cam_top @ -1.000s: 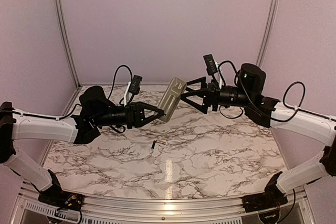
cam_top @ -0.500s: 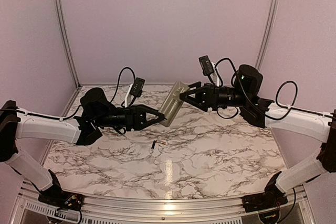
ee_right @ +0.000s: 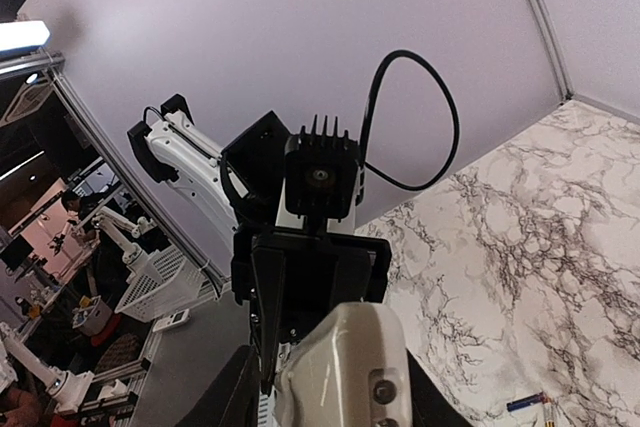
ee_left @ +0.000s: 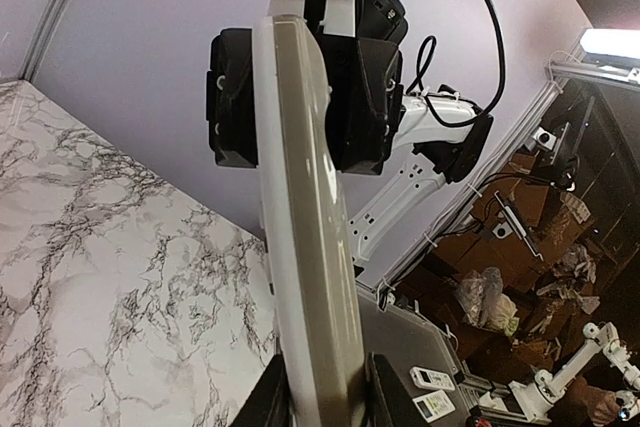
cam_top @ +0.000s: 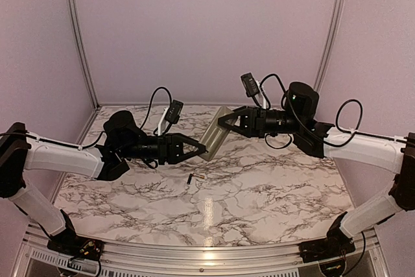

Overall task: Load the batteries into the remote control
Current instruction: Pass from the left arm to the right, then remove the battery cover from the remote control.

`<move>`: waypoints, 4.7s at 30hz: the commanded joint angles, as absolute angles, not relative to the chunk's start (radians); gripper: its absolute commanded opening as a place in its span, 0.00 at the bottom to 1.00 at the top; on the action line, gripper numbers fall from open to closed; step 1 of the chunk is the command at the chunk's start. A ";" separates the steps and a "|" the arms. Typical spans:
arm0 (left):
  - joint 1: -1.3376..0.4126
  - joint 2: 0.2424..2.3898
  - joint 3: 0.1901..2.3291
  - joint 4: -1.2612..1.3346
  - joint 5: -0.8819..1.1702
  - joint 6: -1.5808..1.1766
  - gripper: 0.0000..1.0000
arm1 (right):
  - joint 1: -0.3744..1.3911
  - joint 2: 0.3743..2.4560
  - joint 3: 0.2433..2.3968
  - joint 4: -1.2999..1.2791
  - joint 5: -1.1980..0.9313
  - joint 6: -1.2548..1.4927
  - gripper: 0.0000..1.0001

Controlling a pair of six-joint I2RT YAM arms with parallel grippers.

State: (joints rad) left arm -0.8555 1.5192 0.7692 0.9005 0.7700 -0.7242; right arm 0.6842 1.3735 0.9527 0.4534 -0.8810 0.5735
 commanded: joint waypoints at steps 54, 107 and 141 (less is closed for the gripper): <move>-1.230 1.445 0.853 0.099 -0.193 0.606 0.53 | 0.623 1.670 0.908 0.162 -1.029 0.669 0.00; -1.269 1.508 0.906 0.124 -0.295 0.742 0.43 | 0.669 1.740 0.928 0.193 -1.078 0.712 0.00; -1.279 1.606 0.992 -0.059 -0.157 0.711 0.53 | 0.676 1.734 0.931 0.214 -1.105 0.730 0.00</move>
State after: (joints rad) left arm -1.2766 1.5803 0.9707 -0.0387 -0.1783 0.7181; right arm 0.6651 1.7279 0.9100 0.1841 -1.0657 0.7086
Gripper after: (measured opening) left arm 0.531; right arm 0.211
